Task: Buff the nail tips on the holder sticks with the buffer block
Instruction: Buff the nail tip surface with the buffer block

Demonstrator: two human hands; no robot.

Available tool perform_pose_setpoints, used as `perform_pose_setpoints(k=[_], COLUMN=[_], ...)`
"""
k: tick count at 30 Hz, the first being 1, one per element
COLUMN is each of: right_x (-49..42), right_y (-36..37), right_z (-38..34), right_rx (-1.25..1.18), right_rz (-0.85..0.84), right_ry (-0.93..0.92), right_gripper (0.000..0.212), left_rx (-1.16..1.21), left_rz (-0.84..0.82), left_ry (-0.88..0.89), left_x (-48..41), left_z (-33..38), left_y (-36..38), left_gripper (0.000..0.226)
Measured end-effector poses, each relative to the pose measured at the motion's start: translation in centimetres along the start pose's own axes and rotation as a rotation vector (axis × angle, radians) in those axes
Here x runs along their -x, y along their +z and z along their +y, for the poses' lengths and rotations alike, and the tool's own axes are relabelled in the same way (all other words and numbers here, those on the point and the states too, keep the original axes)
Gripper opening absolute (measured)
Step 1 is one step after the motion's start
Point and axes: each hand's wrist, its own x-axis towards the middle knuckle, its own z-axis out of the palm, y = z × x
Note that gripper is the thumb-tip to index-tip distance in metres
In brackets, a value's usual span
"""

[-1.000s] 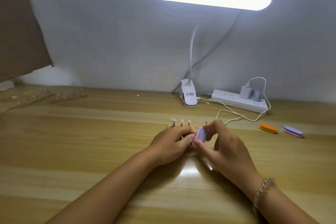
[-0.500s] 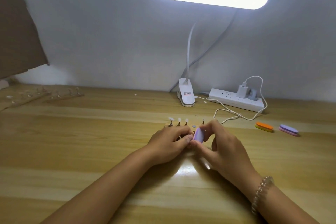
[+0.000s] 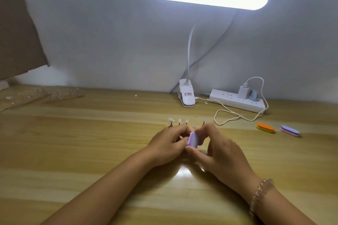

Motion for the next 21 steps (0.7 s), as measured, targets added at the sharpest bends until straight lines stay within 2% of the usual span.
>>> perform_pose_setpoints(k=[2,5,7,11,15,17,19,21], right_x=[-0.3,-0.6,-0.5,-0.1,-0.7,-0.5,-0.1,-0.2], right_y=[0.0,-0.4,-0.6,0.0,-0.3,-0.3,0.1,0.1], right_z=[0.2,1.1,1.2,0.2,1.3,1.1,0.4,0.5], right_rx=[0.019,-0.080,-0.131,-0.041,-0.081,-0.082,-0.013,-0.002], right_rz=[0.009,0.101,0.148,0.019,0.118,0.131,0.070,0.052], right_ry=[0.020,0.125,0.119,-0.001,0.145,0.105,0.007,0.029], right_gripper=[0.038,0.033,0.031,0.035,0.028,0.028,0.031,0.031], left_rx=[0.007,0.068,0.118,0.134,0.169,0.195,0.195,0.180], left_rz=[0.004,0.019,0.023,0.040,0.073,0.070,0.063,0.063], left_ry=[0.017,0.024,0.028,0.052,0.033,0.017,0.005,0.009], left_x=[0.0,0.0,-0.1,-0.1,-0.1,-0.1,0.0,-0.1], left_z=[-0.1,0.0,0.0,-0.2,-0.2,0.0,0.1,0.1], left_y=[-0.1,-0.1,0.0,0.0,0.1,0.1,0.0,-0.1], left_gripper=[0.014,0.014,0.015,0.018,0.016,0.016,0.017,0.017])
